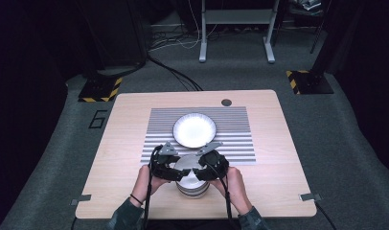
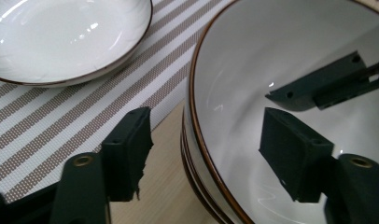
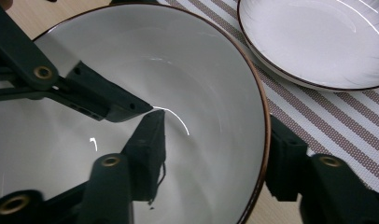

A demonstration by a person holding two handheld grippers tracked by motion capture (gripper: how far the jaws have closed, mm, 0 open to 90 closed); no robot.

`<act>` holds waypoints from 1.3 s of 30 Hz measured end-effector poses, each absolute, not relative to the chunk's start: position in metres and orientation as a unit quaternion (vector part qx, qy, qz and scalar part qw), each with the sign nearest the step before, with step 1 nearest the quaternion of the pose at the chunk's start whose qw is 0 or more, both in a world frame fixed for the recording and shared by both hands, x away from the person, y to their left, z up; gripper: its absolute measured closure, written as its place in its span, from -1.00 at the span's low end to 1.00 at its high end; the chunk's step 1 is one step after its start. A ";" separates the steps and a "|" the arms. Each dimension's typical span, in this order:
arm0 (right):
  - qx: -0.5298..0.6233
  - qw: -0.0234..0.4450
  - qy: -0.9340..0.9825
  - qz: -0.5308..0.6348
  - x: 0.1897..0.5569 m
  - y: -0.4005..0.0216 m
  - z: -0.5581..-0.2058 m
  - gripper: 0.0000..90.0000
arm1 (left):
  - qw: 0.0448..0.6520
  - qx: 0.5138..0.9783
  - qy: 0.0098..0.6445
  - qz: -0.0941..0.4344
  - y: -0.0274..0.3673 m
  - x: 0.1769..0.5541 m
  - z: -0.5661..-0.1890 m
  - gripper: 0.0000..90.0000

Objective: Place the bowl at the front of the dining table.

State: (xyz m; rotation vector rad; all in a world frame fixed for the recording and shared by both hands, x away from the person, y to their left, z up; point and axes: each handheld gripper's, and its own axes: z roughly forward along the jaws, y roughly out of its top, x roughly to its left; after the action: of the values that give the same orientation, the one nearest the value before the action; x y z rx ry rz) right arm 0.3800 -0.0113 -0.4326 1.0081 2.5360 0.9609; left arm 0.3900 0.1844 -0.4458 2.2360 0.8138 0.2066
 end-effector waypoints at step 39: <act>0.323 0.274 0.833 0.355 0.352 -0.009 -0.430 0.79 | 0.404 0.842 0.301 0.193 0.186 0.368 -0.440 0.77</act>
State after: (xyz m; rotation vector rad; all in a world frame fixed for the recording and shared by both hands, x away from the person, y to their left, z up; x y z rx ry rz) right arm 0.3519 -0.0091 -0.4305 0.8697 2.2401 0.9548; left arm 0.3677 0.1864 -0.4404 2.1261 0.7607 0.4882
